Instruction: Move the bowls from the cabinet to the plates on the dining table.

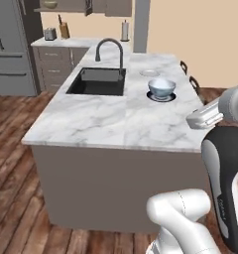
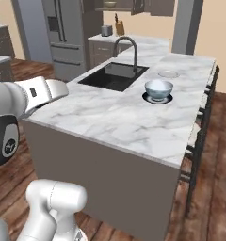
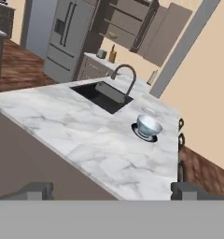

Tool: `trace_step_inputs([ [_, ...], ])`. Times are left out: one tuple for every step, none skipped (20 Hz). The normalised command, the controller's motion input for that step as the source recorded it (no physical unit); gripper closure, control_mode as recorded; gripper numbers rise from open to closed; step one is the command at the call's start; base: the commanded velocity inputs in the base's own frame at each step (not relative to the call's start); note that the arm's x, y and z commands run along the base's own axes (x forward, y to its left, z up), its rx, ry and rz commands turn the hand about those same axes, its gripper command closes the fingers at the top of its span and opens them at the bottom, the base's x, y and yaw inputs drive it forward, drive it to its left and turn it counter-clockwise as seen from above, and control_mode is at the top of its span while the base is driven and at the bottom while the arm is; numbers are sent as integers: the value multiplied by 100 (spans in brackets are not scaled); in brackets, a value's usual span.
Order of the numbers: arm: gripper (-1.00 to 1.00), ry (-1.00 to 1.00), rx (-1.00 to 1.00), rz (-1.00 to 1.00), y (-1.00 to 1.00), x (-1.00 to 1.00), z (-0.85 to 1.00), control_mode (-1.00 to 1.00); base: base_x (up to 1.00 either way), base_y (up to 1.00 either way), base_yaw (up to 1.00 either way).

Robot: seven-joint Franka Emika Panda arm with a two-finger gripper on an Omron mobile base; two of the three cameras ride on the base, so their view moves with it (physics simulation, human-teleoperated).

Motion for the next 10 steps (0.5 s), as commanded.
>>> trace_step_inputs([
  [-100, 0, 0, 0, 0, 0, 0, 100, 90, 71, 0],
  [-100, 0, 0, 0, 0, 0, 0, 100, 91, 71, 0],
  [-100, 0, 0, 0, 0, 0, 0, 100, 91, 71, 0],
  [-100, 0, 0, 0, 0, 0, 0, 100, 91, 70, 0],
  [-100, 0, 0, 0, 0, 0, 0, 100, 92, 70, 0],
  [-100, 0, 0, 0, 0, 0, 0, 100, 92, 70, 0],
  [-100, 0, 0, 0, 0, 0, 0, 100, 92, 70, 0],
  [-100, 0, 0, 0, 0, 0, 0, 100, 92, 69, 0],
  [-100, 0, 0, 0, 0, 0, 0, 100, 92, 69, 0],
  [-100, 0, 0, 0, 0, 0, 0, 100, 92, 70, 0],
])
